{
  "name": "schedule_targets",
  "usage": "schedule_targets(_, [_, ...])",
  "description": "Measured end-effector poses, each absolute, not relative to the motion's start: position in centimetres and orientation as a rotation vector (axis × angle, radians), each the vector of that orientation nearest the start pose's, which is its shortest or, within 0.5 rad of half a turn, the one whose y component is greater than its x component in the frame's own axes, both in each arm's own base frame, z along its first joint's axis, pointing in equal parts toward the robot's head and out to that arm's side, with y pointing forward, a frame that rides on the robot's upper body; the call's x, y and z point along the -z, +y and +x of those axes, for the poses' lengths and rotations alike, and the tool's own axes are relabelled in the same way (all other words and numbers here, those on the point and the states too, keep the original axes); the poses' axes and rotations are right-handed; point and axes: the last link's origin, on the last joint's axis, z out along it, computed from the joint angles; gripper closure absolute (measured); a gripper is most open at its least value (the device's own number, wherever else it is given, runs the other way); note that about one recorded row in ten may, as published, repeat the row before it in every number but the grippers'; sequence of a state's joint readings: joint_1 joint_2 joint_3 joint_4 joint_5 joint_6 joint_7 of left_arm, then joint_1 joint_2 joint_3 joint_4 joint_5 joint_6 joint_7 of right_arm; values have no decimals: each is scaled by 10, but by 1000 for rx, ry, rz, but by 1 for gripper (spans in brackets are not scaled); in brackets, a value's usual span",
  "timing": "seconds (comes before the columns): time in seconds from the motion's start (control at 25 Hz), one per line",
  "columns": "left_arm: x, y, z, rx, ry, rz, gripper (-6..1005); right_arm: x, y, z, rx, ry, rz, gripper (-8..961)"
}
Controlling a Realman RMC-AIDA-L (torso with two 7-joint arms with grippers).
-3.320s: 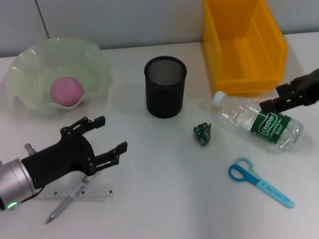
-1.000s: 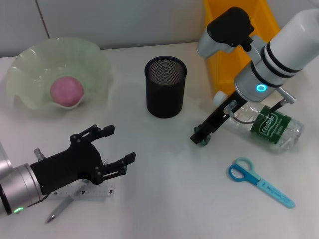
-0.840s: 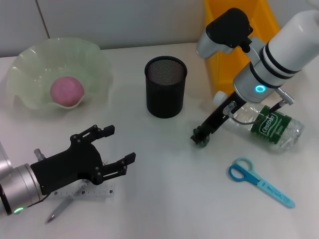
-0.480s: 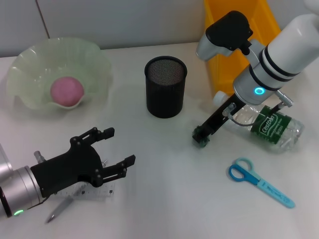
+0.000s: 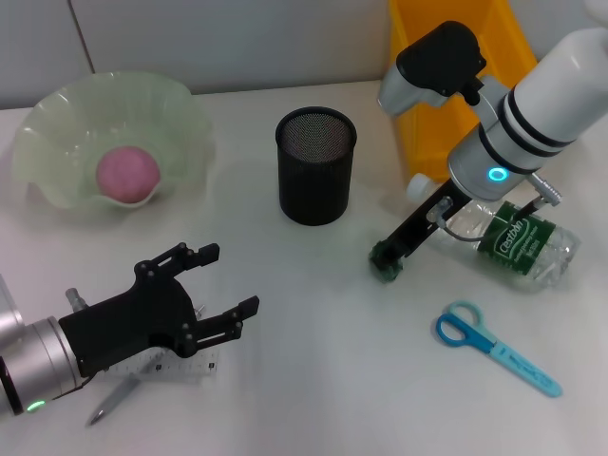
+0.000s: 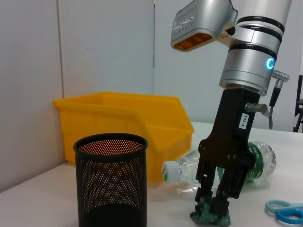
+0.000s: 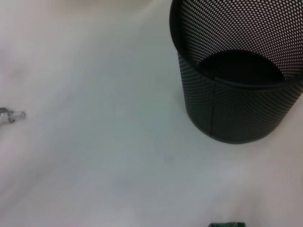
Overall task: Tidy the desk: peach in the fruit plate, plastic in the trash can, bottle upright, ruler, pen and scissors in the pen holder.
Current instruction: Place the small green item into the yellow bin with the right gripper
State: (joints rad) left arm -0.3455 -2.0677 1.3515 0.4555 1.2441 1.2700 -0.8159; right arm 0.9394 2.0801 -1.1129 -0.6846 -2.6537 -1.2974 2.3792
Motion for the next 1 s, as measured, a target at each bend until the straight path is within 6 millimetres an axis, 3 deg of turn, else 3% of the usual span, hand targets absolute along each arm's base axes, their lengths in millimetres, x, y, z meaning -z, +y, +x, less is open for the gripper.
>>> schedule_targets(0.36, [63, 288, -282, 742, -321, -2574, 148, 20, 407, 188, 420, 1026, -2585, 531])
schedule_targets(0.76, [62, 287, -282, 750, -318, -2573, 148, -55, 398, 168, 243, 943, -2433, 530])
schedule_targets(0.84, [62, 287, -281, 752, -316, -2573, 148, -80, 400, 169, 159, 939, -2353, 529])
schedule_targets(1.0, [62, 288, -280, 758, -312, -2575, 148, -102, 405, 177, 98, 932, -2282, 529])
